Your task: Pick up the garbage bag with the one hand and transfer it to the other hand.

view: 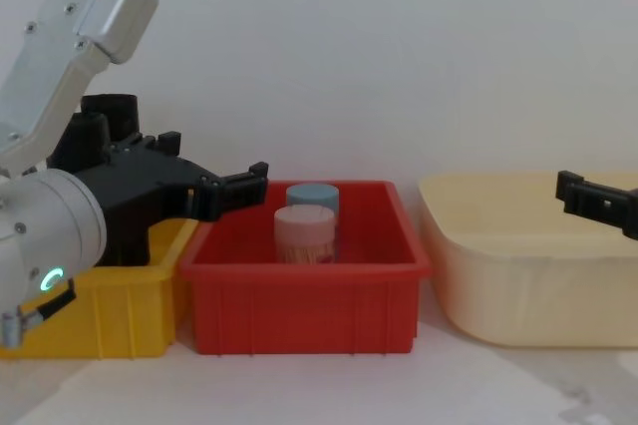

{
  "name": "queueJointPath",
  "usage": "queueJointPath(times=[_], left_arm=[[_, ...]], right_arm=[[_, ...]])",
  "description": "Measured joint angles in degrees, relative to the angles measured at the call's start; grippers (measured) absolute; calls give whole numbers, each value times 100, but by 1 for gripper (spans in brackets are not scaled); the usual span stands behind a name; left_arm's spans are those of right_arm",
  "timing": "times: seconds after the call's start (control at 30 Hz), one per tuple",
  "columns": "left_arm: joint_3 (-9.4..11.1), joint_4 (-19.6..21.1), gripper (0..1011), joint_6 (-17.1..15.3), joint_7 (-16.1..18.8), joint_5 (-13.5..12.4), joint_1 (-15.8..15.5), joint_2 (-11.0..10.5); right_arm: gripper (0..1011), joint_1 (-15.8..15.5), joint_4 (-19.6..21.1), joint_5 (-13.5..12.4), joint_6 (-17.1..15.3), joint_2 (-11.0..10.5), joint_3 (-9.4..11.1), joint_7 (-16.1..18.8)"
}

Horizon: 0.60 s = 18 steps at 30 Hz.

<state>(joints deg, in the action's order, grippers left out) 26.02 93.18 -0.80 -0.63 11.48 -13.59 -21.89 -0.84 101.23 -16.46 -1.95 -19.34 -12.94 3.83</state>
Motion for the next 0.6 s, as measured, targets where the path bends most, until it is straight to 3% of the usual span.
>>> queueJointPath(times=[0.6], left_arm=[[0,0,1001,0,0,0,0,0]], right_arm=[[1004,0,0,0,0,0,0,0]])
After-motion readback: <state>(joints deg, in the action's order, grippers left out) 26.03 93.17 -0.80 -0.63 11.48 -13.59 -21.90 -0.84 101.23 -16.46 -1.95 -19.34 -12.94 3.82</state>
